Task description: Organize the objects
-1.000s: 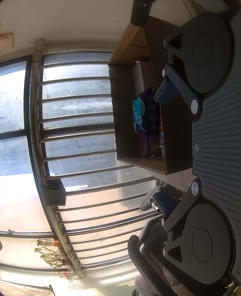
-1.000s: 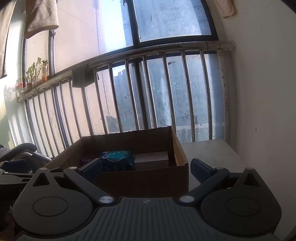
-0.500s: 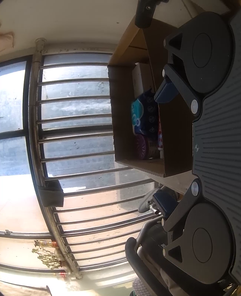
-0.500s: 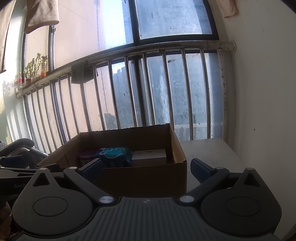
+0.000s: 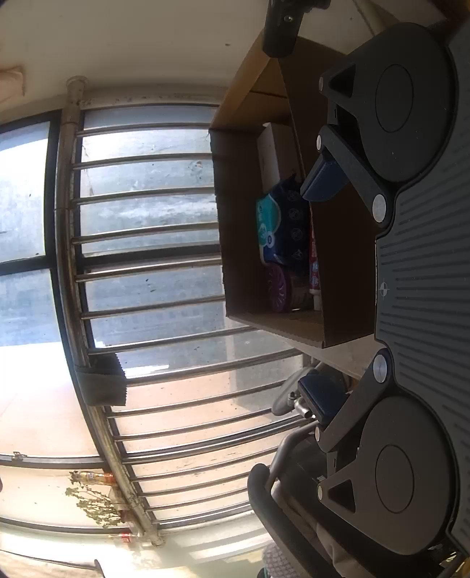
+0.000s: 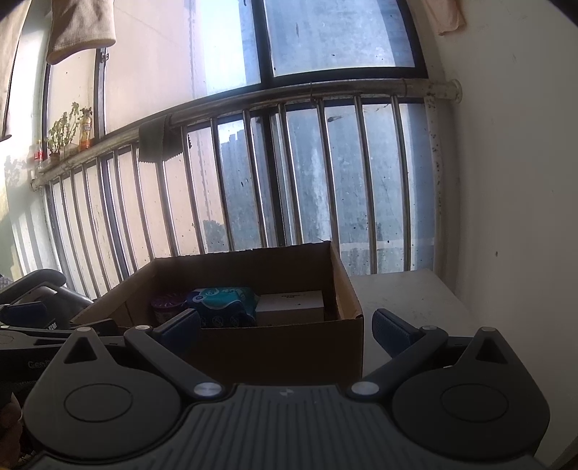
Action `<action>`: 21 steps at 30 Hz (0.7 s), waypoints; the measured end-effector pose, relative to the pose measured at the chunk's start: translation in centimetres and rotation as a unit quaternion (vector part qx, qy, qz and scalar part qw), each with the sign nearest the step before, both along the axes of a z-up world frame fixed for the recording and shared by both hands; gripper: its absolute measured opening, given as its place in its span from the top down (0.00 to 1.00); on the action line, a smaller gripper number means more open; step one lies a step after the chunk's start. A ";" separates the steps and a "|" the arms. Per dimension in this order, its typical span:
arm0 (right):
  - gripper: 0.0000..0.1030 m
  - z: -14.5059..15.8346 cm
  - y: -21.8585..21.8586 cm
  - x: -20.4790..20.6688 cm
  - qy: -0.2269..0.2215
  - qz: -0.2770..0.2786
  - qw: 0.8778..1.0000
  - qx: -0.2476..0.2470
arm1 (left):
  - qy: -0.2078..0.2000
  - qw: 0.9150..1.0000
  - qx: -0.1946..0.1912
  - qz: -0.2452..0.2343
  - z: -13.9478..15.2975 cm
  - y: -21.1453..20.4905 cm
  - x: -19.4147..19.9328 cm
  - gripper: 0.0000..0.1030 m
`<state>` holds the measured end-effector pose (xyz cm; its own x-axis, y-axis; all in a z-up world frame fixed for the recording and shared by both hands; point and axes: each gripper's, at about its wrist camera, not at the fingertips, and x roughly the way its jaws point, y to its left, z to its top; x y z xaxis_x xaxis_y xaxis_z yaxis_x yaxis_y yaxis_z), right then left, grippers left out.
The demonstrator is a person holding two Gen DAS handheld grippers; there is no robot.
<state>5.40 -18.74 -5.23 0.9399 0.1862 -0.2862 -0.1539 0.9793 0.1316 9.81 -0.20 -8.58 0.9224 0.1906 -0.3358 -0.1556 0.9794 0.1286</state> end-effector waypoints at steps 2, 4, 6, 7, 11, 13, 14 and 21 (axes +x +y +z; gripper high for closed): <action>0.00 0.0 0.0 0.0 -0.002 -0.001 1.000 -0.003 | -0.003 1.000 0.004 0.003 0.1 0.0 0.0 0.00; 0.00 0.1 -0.1 0.0 -0.002 -0.003 1.000 -0.002 | -0.004 1.000 0.001 0.005 0.2 0.2 0.0 0.00; 0.00 0.1 -0.2 0.0 -0.001 -0.004 1.000 -0.001 | -0.005 1.000 -0.001 0.005 0.2 0.3 0.0 0.00; 0.00 0.1 -0.1 0.0 -0.002 -0.004 1.000 -0.001 | -0.005 1.000 -0.001 0.006 0.2 0.3 0.0 0.00; 0.00 0.1 0.0 0.1 -0.001 -0.001 1.000 -0.003 | -0.004 1.000 0.000 0.008 0.1 0.3 0.1 0.00; 0.00 0.1 0.1 0.1 0.000 0.001 1.000 -0.004 | -0.003 1.000 0.000 0.009 0.1 0.4 0.1 0.00; 0.00 0.0 0.2 0.1 0.000 0.001 1.000 -0.005 | -0.003 1.000 0.001 0.009 0.1 0.4 0.1 0.00; 0.00 0.0 0.3 0.2 0.003 0.002 1.000 -0.007 | -0.002 1.000 0.002 0.011 0.0 0.4 0.2 0.00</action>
<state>5.60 -18.48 -5.27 0.9372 0.1855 -0.2953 -0.1565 0.9805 0.1192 10.05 0.17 -8.62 0.9194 0.2117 -0.3315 -0.1769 0.9753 0.1322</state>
